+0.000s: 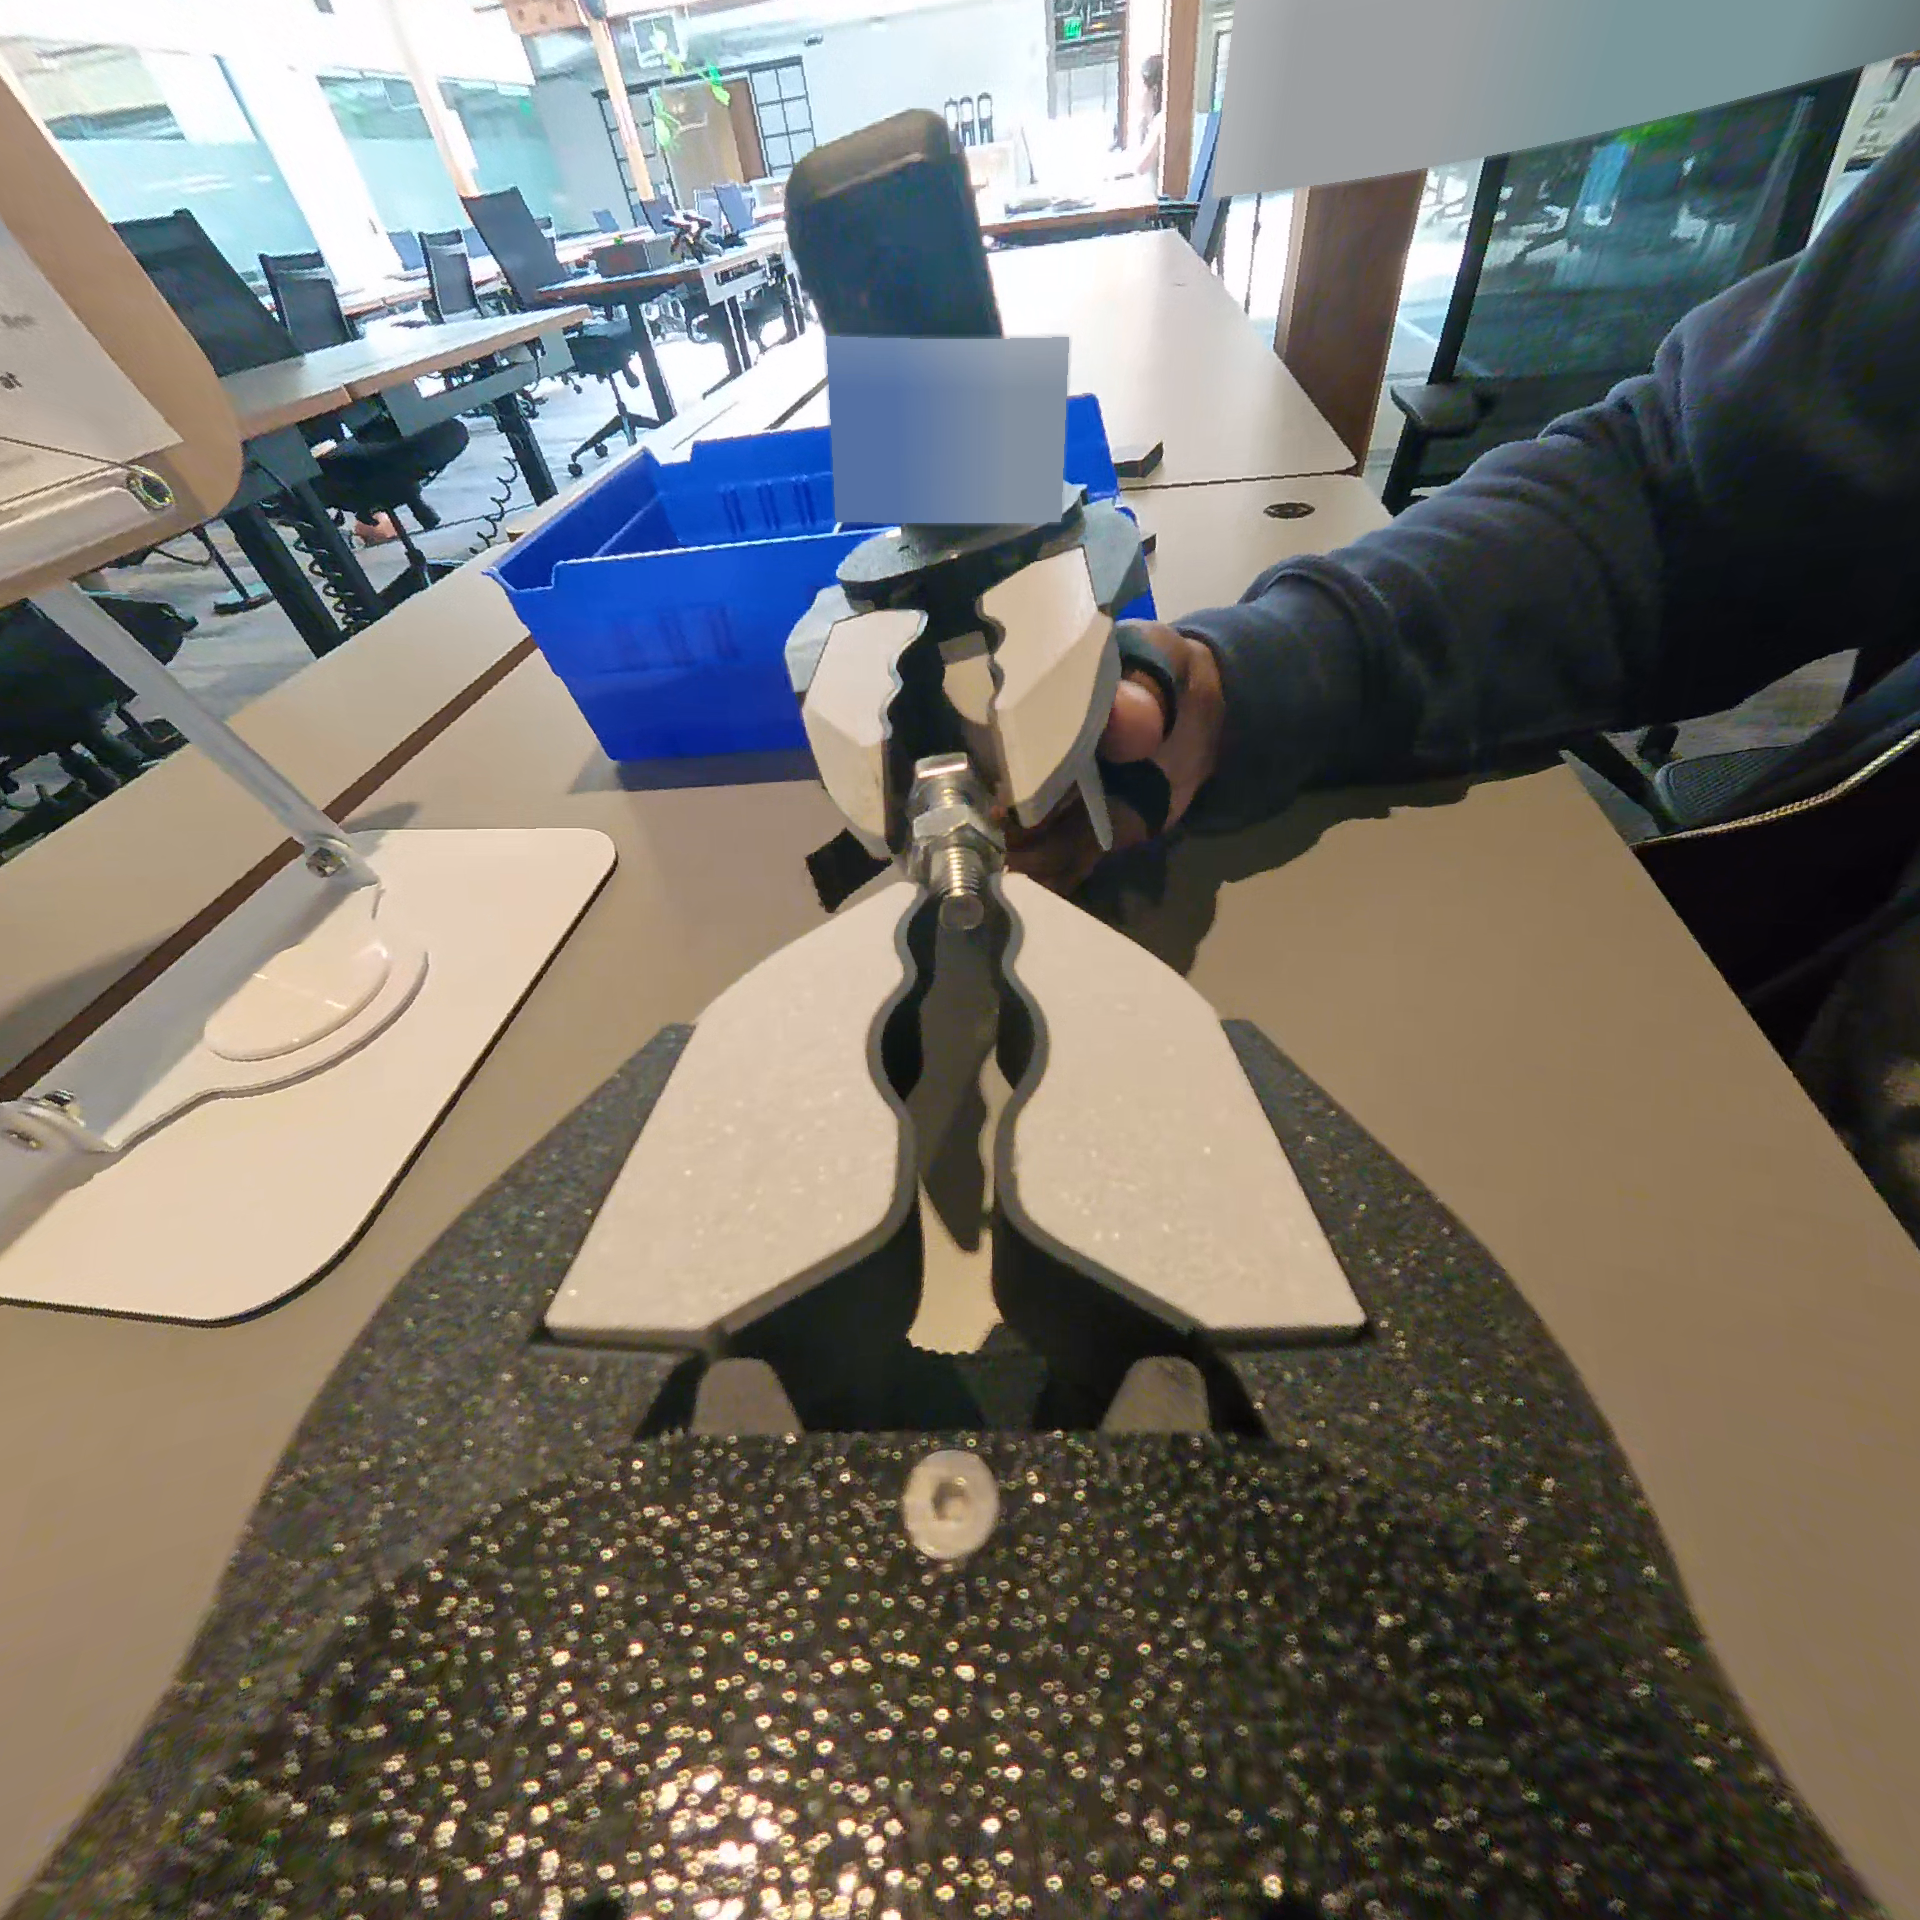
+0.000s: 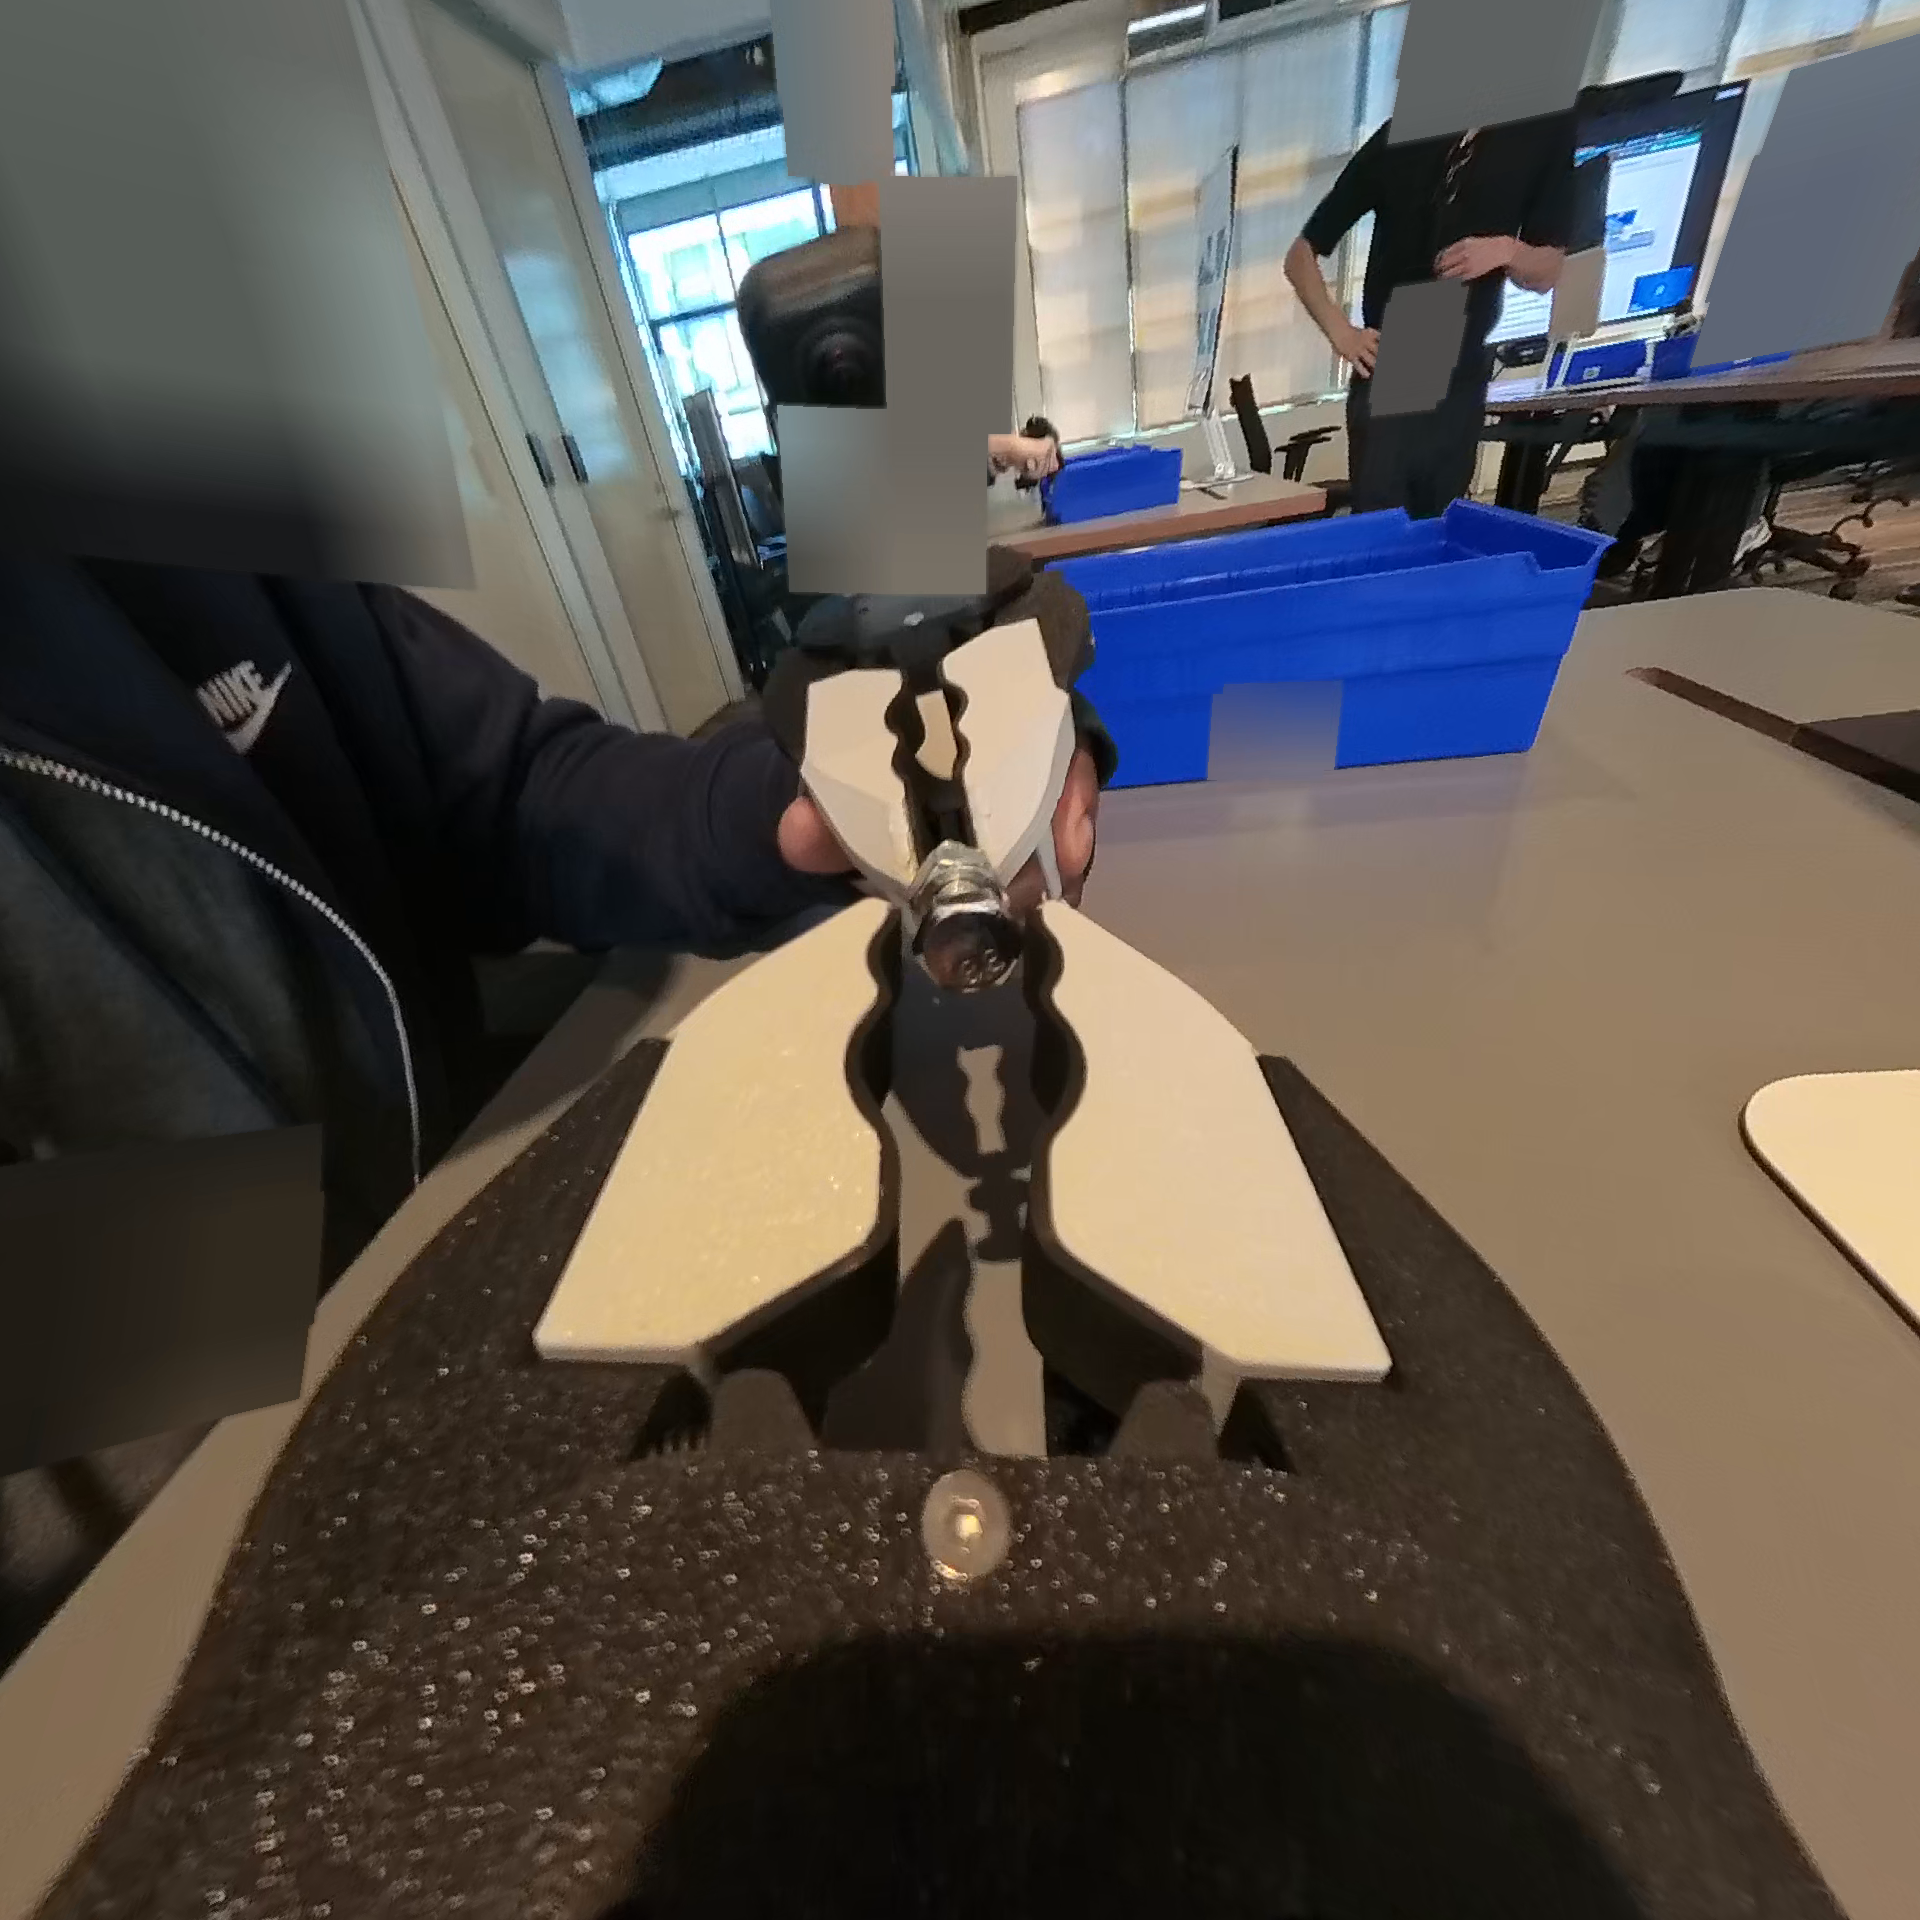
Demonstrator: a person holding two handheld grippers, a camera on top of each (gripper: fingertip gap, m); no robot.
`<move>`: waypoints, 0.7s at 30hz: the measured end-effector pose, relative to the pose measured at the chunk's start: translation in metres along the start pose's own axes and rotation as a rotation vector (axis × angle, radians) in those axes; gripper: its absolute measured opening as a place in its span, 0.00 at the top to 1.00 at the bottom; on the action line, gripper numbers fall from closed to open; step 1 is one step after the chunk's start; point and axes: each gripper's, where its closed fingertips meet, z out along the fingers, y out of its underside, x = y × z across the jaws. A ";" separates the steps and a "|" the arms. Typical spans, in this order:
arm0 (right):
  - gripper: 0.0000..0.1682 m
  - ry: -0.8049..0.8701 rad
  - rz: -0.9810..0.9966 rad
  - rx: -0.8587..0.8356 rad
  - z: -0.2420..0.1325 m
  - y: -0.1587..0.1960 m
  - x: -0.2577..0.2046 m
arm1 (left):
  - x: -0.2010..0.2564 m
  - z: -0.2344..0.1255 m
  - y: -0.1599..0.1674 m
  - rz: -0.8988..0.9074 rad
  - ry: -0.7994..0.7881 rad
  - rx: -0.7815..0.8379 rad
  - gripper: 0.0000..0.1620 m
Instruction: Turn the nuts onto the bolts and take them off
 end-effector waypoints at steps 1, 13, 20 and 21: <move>0.87 -0.001 -0.004 -0.003 0.000 0.000 0.000 | 0.000 0.000 0.000 0.000 -0.001 0.003 0.95; 0.88 0.002 -0.039 0.002 0.003 0.001 -0.003 | 0.003 0.001 -0.001 -0.017 0.030 0.008 0.95; 0.88 -0.004 -0.040 0.010 0.003 0.001 -0.004 | 0.004 0.001 -0.001 -0.024 0.039 0.011 0.95; 0.88 -0.004 -0.039 0.011 0.003 0.000 -0.004 | 0.004 0.001 -0.001 -0.024 0.039 0.012 0.95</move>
